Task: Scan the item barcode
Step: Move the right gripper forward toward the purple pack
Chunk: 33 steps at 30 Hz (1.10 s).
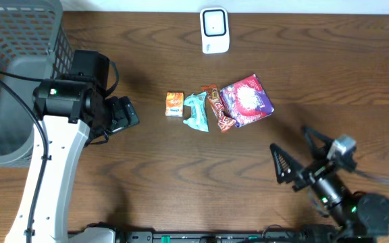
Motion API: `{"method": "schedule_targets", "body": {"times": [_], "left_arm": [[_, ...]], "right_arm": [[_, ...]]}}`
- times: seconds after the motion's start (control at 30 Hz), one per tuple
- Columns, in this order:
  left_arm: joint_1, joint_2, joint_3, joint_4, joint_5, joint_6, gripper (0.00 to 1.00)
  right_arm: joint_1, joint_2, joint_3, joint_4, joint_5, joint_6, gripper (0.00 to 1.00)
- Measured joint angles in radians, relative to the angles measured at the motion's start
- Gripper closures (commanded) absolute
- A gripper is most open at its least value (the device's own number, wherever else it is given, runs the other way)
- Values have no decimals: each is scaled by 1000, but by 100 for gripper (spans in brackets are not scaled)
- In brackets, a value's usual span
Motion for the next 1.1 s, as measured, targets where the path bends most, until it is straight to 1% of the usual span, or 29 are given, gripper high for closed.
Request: {"method": "schedule_targets", "body": {"times": [0.07,0.1,0.2,0.3,0.37,0.5,0.63,0.77,1.1], "left_arm": [[0,0,0,0,0,0,2],[0,0,0,-1,0,0,2],[0,0,0,0,1,0,2],[1,0,0,0,0,0,2],[1,0,-1,-1,1,0,2],[1,0,-1,0,0,0,2],[1,0,-1,0,0,0,2],[0,0,-1,0,0,0,2],[0,0,-1,0,0,0,2]], "right_arm": [[0,96,122,-124,31,-91,1],[0,136,169,-159,40,-124,1],[0,300,366,-388,80,-244,1],[0,470,546,-582,102,-330,1],[0,591,661,-710,112,-375,1],[0,796,824,-876,99,-415,1],[0,916,860,-924,23,-433,1],[0,990,860,-937,-57,-437,1],[0,1067,860,-898,-111,-441,1]]}}
